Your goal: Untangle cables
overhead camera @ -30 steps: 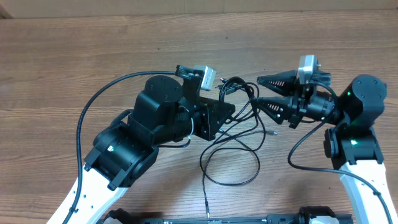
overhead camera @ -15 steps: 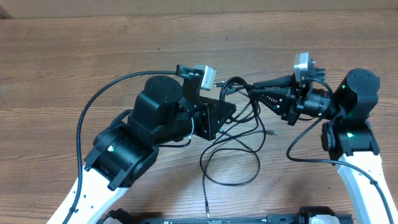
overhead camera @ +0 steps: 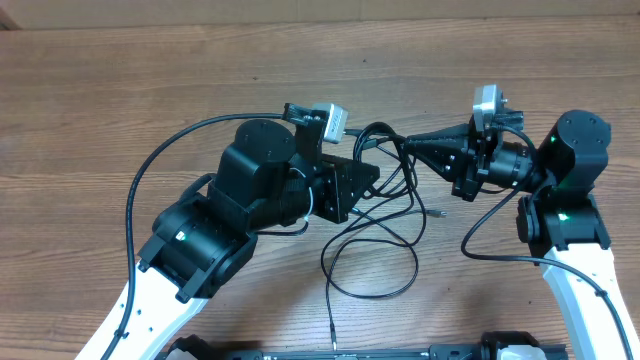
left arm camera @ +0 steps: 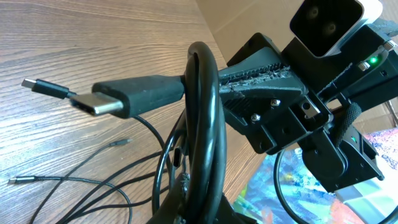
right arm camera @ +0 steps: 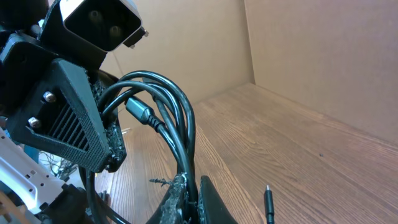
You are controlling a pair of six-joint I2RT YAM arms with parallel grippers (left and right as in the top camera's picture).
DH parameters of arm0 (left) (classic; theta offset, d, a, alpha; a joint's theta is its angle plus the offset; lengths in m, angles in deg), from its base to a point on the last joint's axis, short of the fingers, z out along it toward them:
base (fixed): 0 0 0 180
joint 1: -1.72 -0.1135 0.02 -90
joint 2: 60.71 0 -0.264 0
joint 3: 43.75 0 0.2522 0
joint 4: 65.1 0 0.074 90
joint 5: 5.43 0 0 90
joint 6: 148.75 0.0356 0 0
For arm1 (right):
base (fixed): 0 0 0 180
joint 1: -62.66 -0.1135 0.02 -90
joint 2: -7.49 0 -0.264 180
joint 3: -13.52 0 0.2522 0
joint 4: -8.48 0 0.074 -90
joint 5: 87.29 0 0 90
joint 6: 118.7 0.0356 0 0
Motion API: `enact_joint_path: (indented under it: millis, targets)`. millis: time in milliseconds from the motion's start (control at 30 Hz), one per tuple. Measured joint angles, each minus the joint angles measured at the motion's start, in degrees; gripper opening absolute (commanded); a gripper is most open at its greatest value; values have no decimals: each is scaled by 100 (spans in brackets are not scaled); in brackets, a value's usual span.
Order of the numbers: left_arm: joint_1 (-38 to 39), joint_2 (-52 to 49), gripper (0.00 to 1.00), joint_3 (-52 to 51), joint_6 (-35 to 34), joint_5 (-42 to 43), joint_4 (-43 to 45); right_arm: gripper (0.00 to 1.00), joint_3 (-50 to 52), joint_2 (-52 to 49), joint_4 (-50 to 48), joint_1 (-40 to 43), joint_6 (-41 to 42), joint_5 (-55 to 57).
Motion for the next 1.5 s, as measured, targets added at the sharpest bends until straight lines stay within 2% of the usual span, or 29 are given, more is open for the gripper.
enact_joint_path:
  millis: [400,667,733,767,900,1000,1167,1500]
  targets:
    - [0,-44,4,0,-2,0,-70,4,0,0,11,505,1051,890]
    - [0,-44,4,0,-2,0,-90,5,0,0,304,826,1305,1106]
    - [0,-44,4,0,-4,0,-90,13,0,0,315,855,1327,1084]
    - [0,-44,4,0,-2,0,-90,21,0,0,306,857,1322,1034]
    - [0,-44,4,0,-7,-2,-90,44,0,0,50,859,1259,573]
    - [0,-44,4,0,-20,-4,-87,55,-2,0,-236,855,1102,66]
    - [0,-44,4,0,-42,-7,-39,59,-4,0,-498,857,1025,-656]
    - [4,-44,4,0,-190,-4,-9,60,-4,0,-498,553,942,-929]
